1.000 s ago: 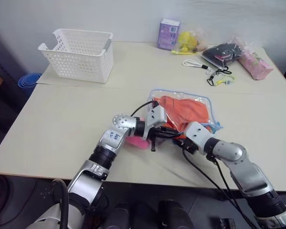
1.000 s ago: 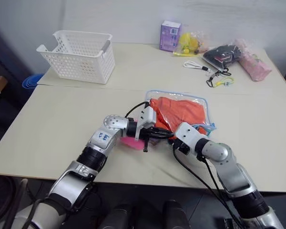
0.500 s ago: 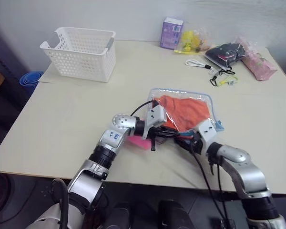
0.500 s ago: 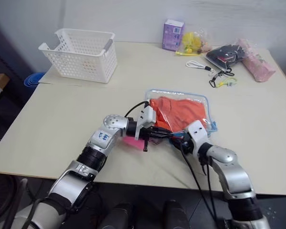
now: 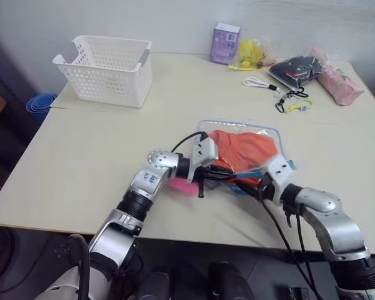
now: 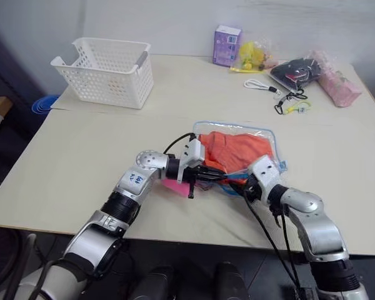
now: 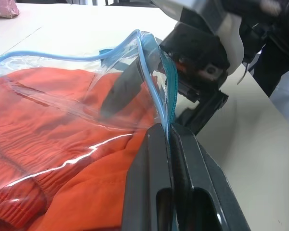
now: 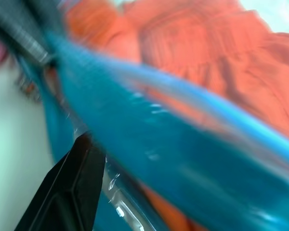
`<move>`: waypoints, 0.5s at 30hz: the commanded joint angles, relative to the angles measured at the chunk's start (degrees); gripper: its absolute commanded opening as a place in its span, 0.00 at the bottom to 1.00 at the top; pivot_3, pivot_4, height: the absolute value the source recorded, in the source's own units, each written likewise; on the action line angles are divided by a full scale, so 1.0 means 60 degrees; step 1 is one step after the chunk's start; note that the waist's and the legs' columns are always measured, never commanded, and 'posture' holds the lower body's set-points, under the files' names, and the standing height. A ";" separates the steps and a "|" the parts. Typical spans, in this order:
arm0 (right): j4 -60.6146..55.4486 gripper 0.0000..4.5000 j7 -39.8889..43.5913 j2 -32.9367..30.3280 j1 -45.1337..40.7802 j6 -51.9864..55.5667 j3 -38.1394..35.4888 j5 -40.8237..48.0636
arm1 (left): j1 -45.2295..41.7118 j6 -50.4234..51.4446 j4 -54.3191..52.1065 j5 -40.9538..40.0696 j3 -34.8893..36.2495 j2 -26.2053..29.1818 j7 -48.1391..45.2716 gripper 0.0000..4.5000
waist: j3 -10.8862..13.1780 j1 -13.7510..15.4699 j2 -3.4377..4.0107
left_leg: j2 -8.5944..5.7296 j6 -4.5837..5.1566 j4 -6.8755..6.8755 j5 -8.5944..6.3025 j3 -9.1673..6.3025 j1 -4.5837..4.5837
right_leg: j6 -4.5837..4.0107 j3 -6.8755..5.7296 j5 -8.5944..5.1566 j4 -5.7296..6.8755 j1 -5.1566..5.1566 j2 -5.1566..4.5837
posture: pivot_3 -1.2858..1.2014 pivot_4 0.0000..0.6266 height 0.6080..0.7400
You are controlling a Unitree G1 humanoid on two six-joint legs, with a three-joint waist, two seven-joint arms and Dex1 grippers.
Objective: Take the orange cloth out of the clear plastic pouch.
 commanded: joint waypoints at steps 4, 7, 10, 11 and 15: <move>0.0679 0.73 -0.0601 0.0070 -0.0527 -0.1095 0.0663 -0.1445 | -0.0071 -0.0192 0.0025 -0.0137 0.0010 -0.0120 -0.0087 0.00 | 0.0000 -0.0007 0.0000 | 0.0003 -0.0002 0.0000 0.0001 0.0002 0.0002 | 0.0000 0.0000 0.0000 0.0000 0.0000 0.0003 | 0.52 0.24 1.00; 0.1010 0.73 -0.1073 0.0382 -0.0727 -0.1233 0.0690 -0.1786 | -0.0061 -0.0201 0.0021 -0.0143 0.0010 -0.0142 -0.0094 0.00 | 0.0000 -0.0006 0.0000 | 0.0002 -0.0004 0.0001 0.0002 0.0001 0.0002 | 0.0000 -0.0002 0.0000 0.0000 0.0000 0.0002 | 0.52 0.24 1.00; 0.1155 0.69 -0.1241 0.1264 -0.0822 -0.0489 0.0339 -0.0985 | -0.0058 -0.0211 0.0041 -0.0145 0.0027 -0.0162 -0.0108 0.00 | 0.0000 -0.0024 0.0000 | 0.0004 -0.0005 0.0000 0.0002 0.0001 0.0002 | 0.0000 0.0000 0.0000 -0.0001 0.0000 0.0002 | 0.52 0.24 1.00; 0.1114 0.65 -0.1137 0.1420 -0.0818 -0.0254 0.0242 -0.0727 | -0.0061 -0.0212 0.0049 -0.0142 0.0036 -0.0162 -0.0110 0.00 | 0.0000 -0.0026 0.0000 | 0.0007 -0.0007 0.0000 0.0004 0.0001 0.0002 | 0.0000 -0.0001 0.0000 0.0000 0.0000 0.0003 | 0.52 0.24 1.00; 0.0961 0.39 -0.0681 0.1230 -0.0774 -0.0090 0.0349 -0.0721 | -0.0068 -0.0213 0.0070 -0.0135 0.0066 -0.0149 -0.0116 0.00 | -0.0001 -0.0015 0.0001 | 0.0004 -0.0009 -0.0001 0.0005 0.0000 0.0002 | 0.0000 -0.0003 0.0000 0.0000 0.0001 0.0002 | 0.52 0.24 1.00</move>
